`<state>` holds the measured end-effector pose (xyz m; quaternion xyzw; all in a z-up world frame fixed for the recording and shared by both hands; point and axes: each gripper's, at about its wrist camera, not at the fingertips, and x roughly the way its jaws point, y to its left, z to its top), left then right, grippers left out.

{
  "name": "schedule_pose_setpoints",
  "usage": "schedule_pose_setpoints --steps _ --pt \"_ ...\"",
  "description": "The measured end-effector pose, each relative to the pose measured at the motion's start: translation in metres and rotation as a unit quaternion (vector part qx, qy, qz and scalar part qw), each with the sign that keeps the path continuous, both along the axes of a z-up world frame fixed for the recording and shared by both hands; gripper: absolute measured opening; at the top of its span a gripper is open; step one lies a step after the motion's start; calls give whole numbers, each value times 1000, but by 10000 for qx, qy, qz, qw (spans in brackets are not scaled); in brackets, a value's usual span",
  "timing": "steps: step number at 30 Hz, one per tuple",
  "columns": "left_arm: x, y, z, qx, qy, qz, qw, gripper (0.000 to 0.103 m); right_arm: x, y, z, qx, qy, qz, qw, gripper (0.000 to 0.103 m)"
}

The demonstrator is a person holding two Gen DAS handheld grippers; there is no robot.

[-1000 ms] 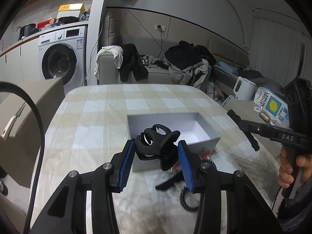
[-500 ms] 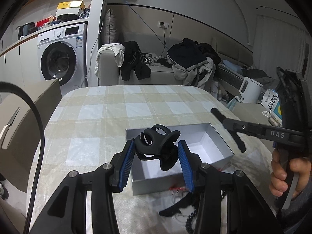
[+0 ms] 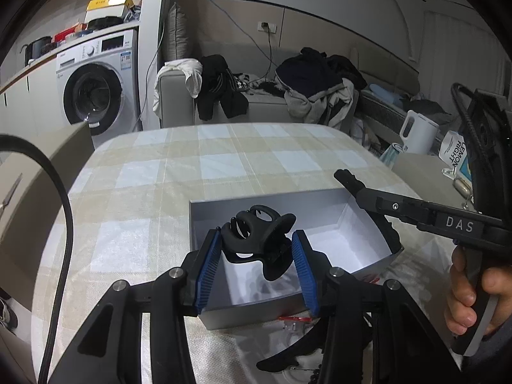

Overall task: Organize jewelry
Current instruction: 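Open both tools to drop the clips into the silver box, then grasp a black spiral hair tie from the pile with the right tool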

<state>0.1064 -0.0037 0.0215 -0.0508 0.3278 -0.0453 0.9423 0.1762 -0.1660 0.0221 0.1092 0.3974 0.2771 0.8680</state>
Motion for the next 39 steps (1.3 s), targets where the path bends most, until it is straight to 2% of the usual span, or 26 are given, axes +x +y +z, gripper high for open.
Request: schedule_pose_setpoints --steps 9,11,12,13,14,15,16,17,18,19,20,21,28,32,35,39 --pt "-5 -15 -3 144 177 -198 9995 40 2 6 -7 -85 104 2 9999 20" --pt "-11 -19 1 231 116 -211 9994 42 -3 2 -2 37 91 53 9999 28" --pt "-14 -19 3 208 69 -246 9995 46 -6 1 0 64 51 68 9999 31" --pt "-17 -20 6 188 32 -265 9995 62 -11 -1 5 67 -25 86 9999 40" --pt "-22 -20 10 178 -25 -258 9995 74 -14 -2 8 54 -72 96 9999 52" --pt "-25 -20 12 180 -85 -247 9995 79 -20 -6 12 71 -137 125 9998 60" --pt "-31 -21 16 197 -158 -212 9995 83 -26 -11 17 133 -206 167 9996 77" --pt "-36 -21 19 212 -198 -182 9994 84 -32 -16 21 198 -241 171 9994 91" --pt "-42 -21 21 229 -232 -155 9993 85 -37 -20 23 251 -256 141 9993 96" --pt "-48 -22 23 238 -270 -117 9993 91 -42 -25 25 307 -264 96 9991 103" --pt "-54 -21 25 248 -285 -67 9993 100 -49 -31 27 328 -252 82 9991 103" --pt "-59 -20 25 246 -271 -4 9993 102 -53 -33 28 299 -230 104 9992 103" --pt "-89 -11 22 -89 -274 93 9995 102 -75 -39 19 -346 -96 318 9988 103" --pt "-80 -10 17 -49 -188 93 9998 102 -67 -39 4 -585 98 168 9981 103" --pt "-75 -9 15 -97 -123 38 9999 102 -64 -41 -3 -508 197 289 9981 103" --pt "-76 -10 10 -34 -69 52 10000 102 -59 -41 -16 -350 596 534 9962 87"
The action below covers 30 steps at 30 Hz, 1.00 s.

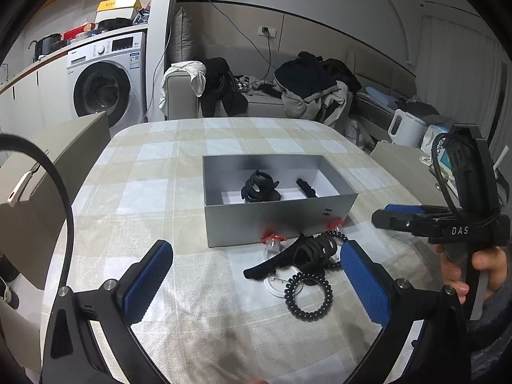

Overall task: Organize jewelry
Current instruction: 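Grasp a black spiral hair tie from the pile with the right tool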

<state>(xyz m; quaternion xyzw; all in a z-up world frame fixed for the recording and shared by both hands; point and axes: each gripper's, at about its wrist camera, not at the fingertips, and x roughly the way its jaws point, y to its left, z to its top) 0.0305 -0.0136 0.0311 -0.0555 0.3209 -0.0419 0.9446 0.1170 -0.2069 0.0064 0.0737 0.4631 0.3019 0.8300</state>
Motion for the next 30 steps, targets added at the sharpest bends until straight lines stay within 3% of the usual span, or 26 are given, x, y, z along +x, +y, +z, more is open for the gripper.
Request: schedule_pose_setpoints --steps 2,6,10,16,20,30 --pt "-2 0 -2 15 -10 -39 10000 102 3 -1 -6 130 240 72 9996 78" --pt "-2 0 -5 49 35 -44 10000 102 3 1 -12 354 477 189 9981 74" --pt "0 1 -8 70 78 -28 9999 102 1 5 -17 418 677 397 9960 64" --pt "4 1 -15 64 185 -40 9998 102 0 14 -25 354 807 456 9951 45" --pt "5 3 -19 59 253 -20 9997 102 -3 18 -26 146 779 457 9958 27" --pt "4 3 -19 59 269 -61 9996 102 -1 16 -29 227 793 341 9960 23"
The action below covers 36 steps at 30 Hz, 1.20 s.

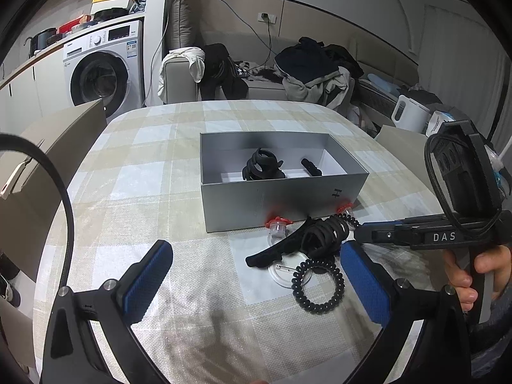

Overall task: Organize jewelry
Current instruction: 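Grasp a black spiral hair tie from the pile with the right tool, then grasp another black spiral hair tie with left tool while right tool holds its tie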

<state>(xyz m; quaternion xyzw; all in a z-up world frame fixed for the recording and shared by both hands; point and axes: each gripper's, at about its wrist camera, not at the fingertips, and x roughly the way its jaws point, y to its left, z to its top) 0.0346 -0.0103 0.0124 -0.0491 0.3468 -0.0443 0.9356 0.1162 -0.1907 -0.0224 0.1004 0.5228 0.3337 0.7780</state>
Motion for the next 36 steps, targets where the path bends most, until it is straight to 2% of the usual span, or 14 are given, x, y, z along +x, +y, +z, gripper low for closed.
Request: schedule_pose_setpoints --steps 4,7,10,19,22,25,30,36 --pt "2 0 -2 -3 37 -7 10000 102 1 1 0 -6 -1 -44 10000 21" --pt "2 0 -3 6 59 -10 10000 102 2 2 -2 -83 -30 -134 9999 11" --pt "3 0 -3 7 83 -12 10000 102 2 1 0 -36 -75 -152 9999 8" --pt "5 1 -3 5 104 4 9999 102 -1 -18 30 158 -507 -254 9983 7" --pt "6 1 -4 6 129 -16 9999 102 -2 -24 36 76 -611 -271 9977 7" --pt "6 0 -6 15 159 -34 9999 102 1 -33 39 39 -626 -357 9974 7" --pt "7 -4 -8 0 185 -77 9998 102 3 -52 46 276 -637 -565 9960 7" --pt "7 -21 -18 261 376 -373 9983 102 1 -45 45 288 -585 -389 9971 7"
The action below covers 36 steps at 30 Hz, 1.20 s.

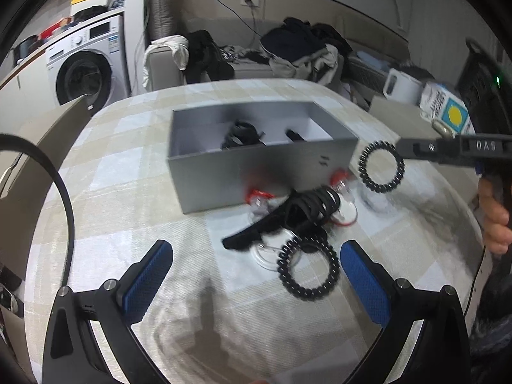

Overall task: Organize jewelry
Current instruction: 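Grasp another black spiral hair tie with left tool while right tool holds its tie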

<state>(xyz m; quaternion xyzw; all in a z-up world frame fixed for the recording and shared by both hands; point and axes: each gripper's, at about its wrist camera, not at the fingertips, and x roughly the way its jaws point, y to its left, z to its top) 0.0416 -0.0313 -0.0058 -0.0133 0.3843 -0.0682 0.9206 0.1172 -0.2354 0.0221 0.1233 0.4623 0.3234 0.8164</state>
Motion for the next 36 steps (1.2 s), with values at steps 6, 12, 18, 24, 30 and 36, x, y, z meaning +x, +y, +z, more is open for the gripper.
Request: schedule_pose_setpoints --steps 6,12,18,24,30,36 --pt "1 -3 -6 -186 202 -294 9992 93 -4 10 0 -78 -25 205 9998 7" --pt "3 -9 -14 -212 543 -711 9958 42 -5 11 1 -83 -58 227 9997 7" --pt "1 -7 -14 -306 513 -556 9967 28 -7 13 1 -80 -82 254 9996 7" --pt "-1 -2 -14 -556 409 -486 9964 6 -8 15 2 -72 -101 282 9995 7" --pt "-5 -2 -4 -509 163 -491 9974 5 -9 14 5 -7 -147 293 9995 7" --pt "-8 -5 10 -356 -160 -592 9975 5 -10 12 10 199 -194 316 9991 7"
